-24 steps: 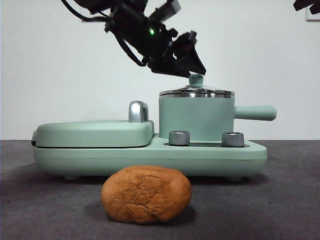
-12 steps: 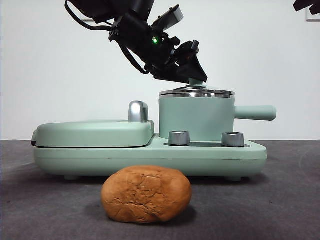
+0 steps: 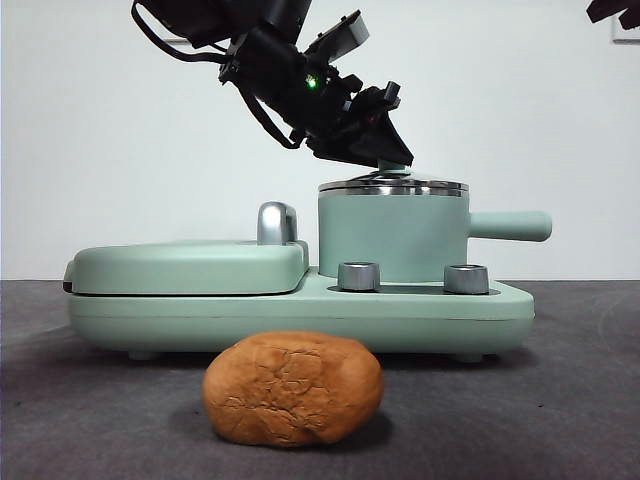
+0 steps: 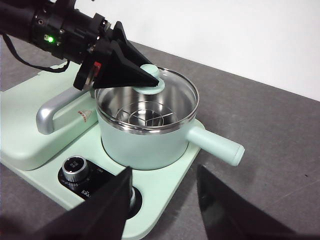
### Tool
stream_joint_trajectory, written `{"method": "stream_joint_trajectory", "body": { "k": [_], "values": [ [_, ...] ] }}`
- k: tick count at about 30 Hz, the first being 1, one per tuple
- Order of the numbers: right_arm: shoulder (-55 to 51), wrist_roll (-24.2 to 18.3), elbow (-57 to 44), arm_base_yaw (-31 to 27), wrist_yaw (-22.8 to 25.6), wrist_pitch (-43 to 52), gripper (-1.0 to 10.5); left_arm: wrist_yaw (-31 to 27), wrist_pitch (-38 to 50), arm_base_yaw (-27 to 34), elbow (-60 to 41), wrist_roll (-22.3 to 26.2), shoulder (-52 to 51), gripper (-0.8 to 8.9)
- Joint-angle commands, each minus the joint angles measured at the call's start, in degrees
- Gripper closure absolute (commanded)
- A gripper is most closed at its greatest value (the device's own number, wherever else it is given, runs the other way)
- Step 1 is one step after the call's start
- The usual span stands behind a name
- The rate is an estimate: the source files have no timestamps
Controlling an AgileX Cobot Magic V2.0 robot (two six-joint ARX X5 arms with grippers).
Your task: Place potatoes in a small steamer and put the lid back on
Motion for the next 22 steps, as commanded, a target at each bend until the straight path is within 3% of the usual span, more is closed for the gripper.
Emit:
{"method": "stream_joint_trajectory", "body": {
  "k": [1,17,22],
  "values": [
    [0.3,1.0,1.0,0.3,0.0,0.5,7.4,-0.1,0.2,-0.4,1.7,-0.3,1.3,8.08],
    [0.3,1.0,1.0,0.3,0.0,0.5,7.4,-0.1,0.2,-0.4,1.7,-0.3,-7.1,8.08],
    [0.3,1.0,1.0,0.3,0.0,0.4,7.4,-0.1,-5.0,-0.1,1.7,-0.4,-12.0,8.07]
  ]
}}
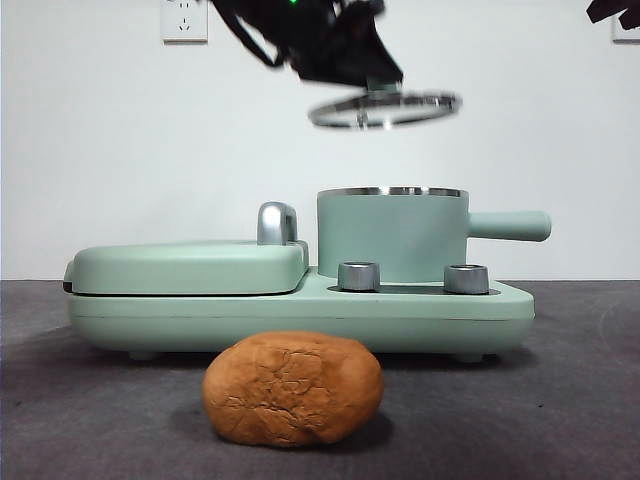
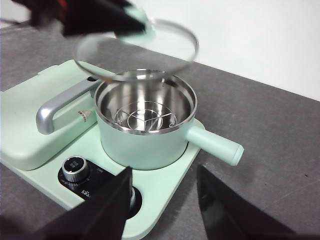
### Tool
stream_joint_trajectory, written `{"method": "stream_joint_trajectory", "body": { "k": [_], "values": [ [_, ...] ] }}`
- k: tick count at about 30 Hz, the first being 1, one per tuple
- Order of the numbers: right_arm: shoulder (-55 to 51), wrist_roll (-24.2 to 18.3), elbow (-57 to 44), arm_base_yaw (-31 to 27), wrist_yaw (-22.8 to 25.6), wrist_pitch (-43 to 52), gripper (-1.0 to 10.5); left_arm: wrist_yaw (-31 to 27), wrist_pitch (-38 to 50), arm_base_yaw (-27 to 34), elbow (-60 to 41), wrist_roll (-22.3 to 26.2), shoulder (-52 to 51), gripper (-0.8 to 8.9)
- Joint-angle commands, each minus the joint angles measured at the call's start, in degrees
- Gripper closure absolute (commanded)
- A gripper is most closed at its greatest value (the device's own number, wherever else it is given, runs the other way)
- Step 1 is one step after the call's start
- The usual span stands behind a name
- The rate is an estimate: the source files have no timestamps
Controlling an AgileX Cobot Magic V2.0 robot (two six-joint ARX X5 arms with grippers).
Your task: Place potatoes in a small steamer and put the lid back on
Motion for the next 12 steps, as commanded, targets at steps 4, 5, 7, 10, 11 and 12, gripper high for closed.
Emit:
{"method": "stream_joint_trajectory", "body": {
  "k": [4,5,7,10,11,12],
  "values": [
    [0.3,1.0,1.0,0.3,0.0,-0.2,7.4,-1.3,-9.8,0.8,1.7,-1.6,-5.7,8.04],
    [0.3,1.0,1.0,0.4,0.0,-0.4,7.4,-1.3,-11.3,1.2,1.7,-1.7,-6.6,8.04],
    [0.3,1.0,1.0,1.1,0.0,-1.0,7.4,-1.4,-13.9,2.1,1.7,-1.7,-8.5,8.04],
    [0.3,0.9,1.0,2.4,0.0,-1.6,7.4,-1.4,-16.6,3.2,1.6,-1.8,-11.5,8.03],
    [0.3,0.9,1.0,2.9,0.0,-1.7,7.4,-1.4,-17.4,3.6,1.6,-1.8,-12.3,8.03],
    [0.3,0.8,1.0,3.5,0.0,-1.7,7.4,-1.4,-18.5,4.0,1.6,-1.8,-13.4,8.03]
  ]
}}
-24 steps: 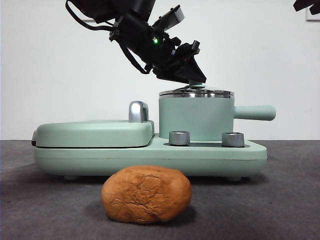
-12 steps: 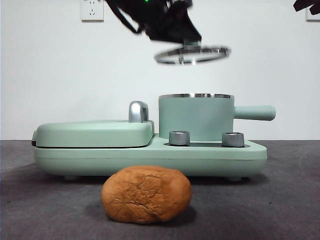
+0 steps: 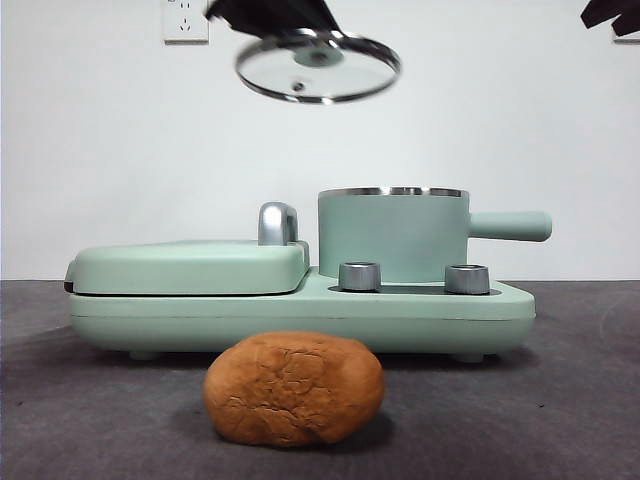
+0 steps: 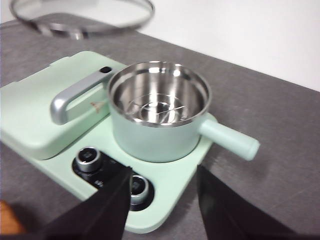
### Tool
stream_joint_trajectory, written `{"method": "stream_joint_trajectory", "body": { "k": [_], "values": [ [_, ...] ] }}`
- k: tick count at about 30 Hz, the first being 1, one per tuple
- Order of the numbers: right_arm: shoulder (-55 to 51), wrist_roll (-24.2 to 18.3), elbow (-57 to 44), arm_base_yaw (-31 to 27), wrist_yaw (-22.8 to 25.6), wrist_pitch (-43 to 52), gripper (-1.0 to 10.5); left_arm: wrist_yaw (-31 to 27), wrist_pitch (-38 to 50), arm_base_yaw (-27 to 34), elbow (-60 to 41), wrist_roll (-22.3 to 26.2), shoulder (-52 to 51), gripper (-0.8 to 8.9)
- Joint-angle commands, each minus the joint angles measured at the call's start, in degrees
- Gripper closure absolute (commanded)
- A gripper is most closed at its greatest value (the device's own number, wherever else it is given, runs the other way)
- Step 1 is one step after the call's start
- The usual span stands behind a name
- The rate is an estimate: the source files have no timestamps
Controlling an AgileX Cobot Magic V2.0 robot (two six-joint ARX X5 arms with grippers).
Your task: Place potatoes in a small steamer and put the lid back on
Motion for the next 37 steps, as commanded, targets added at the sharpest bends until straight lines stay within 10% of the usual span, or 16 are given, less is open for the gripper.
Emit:
{"method": "stream_joint_trajectory", "body": {
  "k": [1,37],
  "values": [
    [0.3,0.4,1.0,1.7,0.0,0.2,7.4,0.2,-0.8,0.5,1.6,-0.2,-3.5,8.03],
    [27.8,-8.5,2.2,28.7,-1.7,4.8,5.9,-6.0,-13.5,12.2,-36.3,-10.0,-51.1,8.04]
  ]
}}
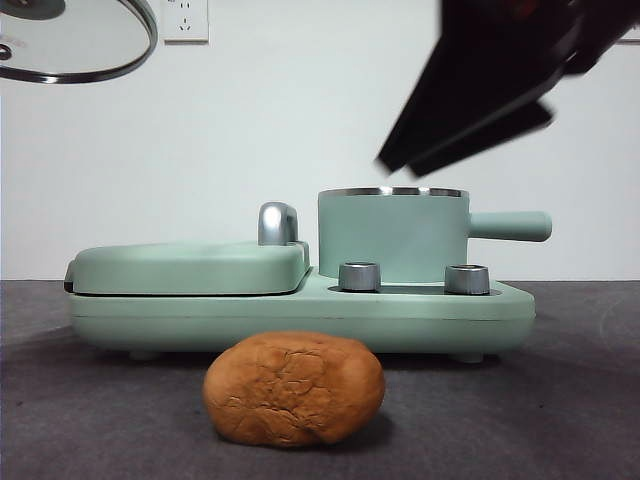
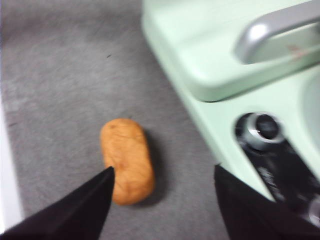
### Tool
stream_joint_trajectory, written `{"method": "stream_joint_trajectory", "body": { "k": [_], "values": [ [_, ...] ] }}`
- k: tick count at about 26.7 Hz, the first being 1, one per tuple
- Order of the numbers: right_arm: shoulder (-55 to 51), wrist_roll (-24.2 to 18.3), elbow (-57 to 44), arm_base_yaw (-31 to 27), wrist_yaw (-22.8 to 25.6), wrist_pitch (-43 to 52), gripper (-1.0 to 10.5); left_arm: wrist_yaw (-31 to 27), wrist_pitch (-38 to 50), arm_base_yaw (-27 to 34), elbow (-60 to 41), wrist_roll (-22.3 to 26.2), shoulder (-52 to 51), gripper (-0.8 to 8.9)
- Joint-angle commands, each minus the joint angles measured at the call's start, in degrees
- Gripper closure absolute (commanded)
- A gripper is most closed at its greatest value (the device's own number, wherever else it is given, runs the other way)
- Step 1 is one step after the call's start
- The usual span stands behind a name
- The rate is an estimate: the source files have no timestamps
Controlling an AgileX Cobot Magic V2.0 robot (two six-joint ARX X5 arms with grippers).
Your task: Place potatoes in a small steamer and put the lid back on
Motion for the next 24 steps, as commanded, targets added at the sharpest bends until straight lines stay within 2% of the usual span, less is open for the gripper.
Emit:
{"method": "stream_joint_trajectory", "body": {
  "k": [1,8,24],
  "values": [
    [3.9,-0.5,1.0,2.2,-0.1,2.6,5.8,-0.2,1.7,0.0,0.9,-0.4,-0.2,8.04],
    [11.8,-0.4,1.0,4.4,-0.1,7.0,5.8,-0.2,1.7,0.0,0.9,-0.4,-0.2,8.04],
    [23.3,0.0,1.1,4.9,-1.6,10.8,5.7,-0.2,1.6,0.0,0.9,0.1,-0.2,8.04]
  ]
}}
